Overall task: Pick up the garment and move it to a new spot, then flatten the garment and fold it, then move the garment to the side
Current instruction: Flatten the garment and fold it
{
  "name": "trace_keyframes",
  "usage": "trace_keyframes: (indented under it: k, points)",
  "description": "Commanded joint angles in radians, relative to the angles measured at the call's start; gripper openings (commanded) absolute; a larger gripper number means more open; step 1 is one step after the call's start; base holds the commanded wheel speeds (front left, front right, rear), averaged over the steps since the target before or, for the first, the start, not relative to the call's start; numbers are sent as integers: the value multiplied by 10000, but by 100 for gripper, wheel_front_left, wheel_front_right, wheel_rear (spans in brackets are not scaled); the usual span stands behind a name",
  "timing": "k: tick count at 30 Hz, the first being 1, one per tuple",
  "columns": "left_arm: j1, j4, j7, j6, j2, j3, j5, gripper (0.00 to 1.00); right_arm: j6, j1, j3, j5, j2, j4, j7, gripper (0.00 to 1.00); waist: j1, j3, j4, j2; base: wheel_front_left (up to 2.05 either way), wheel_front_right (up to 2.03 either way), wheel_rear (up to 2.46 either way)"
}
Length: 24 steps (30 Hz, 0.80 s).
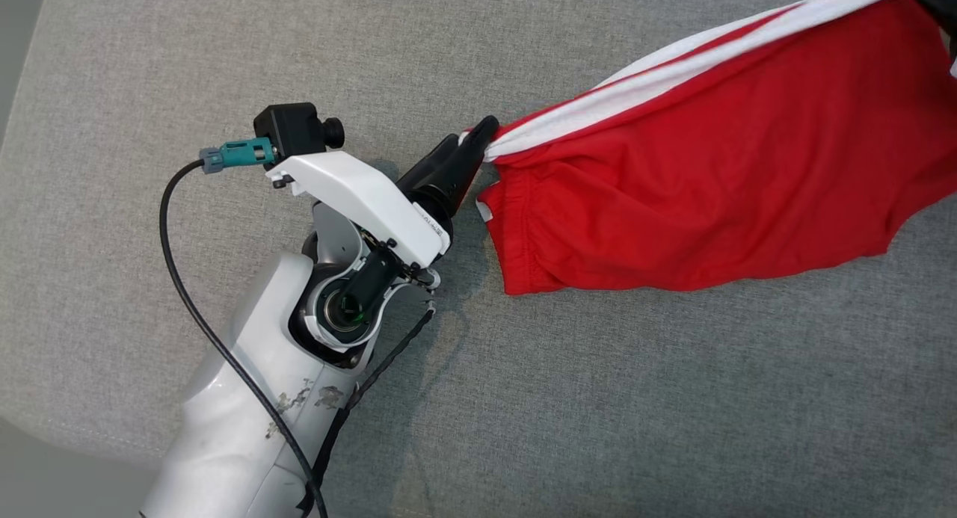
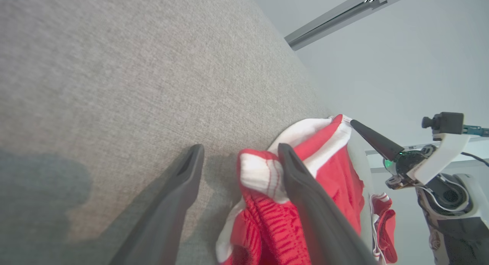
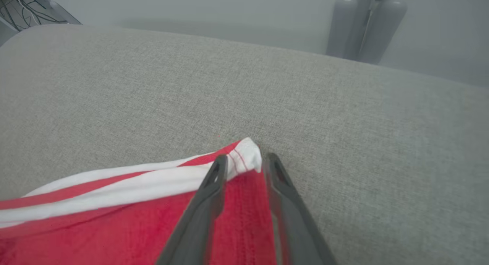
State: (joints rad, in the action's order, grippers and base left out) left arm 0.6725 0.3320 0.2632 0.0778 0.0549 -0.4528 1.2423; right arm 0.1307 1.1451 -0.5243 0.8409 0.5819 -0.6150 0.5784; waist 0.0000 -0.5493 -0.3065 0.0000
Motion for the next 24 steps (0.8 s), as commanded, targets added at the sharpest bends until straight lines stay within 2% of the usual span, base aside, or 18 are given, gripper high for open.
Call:
trace_keyframes:
  k: [1,4,12,24]
  points:
    - [193,56,-68,-106,28,-24,44,100,-5,90,49,-129,-121,-82,-349,100,0,-19,-30,0,0,0,0]
    - [149,238,-246,-166,18,-62,90,100,-5,97,56,-388,-267,-279,-1262,100,0,-25,-61,0,0,0,0]
    - [167,541,-985,-327,169,74,-293,100,-5,-271,-173,-554,-316,-686,-2174,100,0,280,91,0,0,0,0]
    - [-421,854,-2969,-629,792,119,-1556,100,-5,-1633,-522,-642,-164,-379,-4408,100,0,1783,879,0,0,0,0]
